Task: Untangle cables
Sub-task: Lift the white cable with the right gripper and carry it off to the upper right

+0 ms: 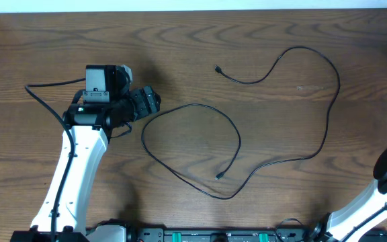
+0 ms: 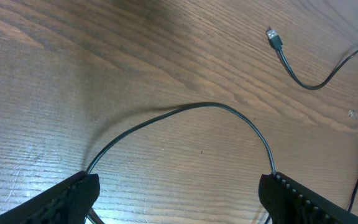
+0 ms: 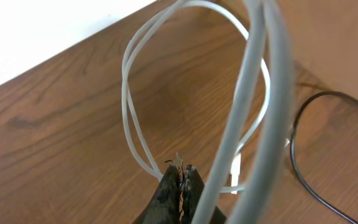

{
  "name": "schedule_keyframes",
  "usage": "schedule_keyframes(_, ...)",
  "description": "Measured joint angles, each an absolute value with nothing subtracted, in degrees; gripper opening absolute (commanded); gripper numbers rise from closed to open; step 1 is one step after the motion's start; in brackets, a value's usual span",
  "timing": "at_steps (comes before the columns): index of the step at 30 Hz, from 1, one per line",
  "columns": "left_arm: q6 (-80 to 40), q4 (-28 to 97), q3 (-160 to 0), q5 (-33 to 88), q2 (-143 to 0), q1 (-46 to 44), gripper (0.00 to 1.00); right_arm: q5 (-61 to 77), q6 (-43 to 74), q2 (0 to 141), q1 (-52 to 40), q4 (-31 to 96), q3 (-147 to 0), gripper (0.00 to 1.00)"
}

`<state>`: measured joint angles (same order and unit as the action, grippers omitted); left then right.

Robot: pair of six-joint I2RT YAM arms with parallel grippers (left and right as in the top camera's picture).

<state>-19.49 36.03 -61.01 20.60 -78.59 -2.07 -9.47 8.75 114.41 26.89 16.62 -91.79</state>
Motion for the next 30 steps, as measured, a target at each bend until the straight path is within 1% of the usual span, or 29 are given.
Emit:
schedule_keyframes(18,-19.49,36.01,-61.01,20.6,-78.59,-2.07,0.87,-8.56,8.73,115.02,27.49,13.72,-91.79,0.01)
schedule_keyframes(30,-19.49,36.01,-61.01,20.6,-78.59,-2.07,0.87,-5.82,8.73,115.83,32.62,9.96,-91.79,0.01)
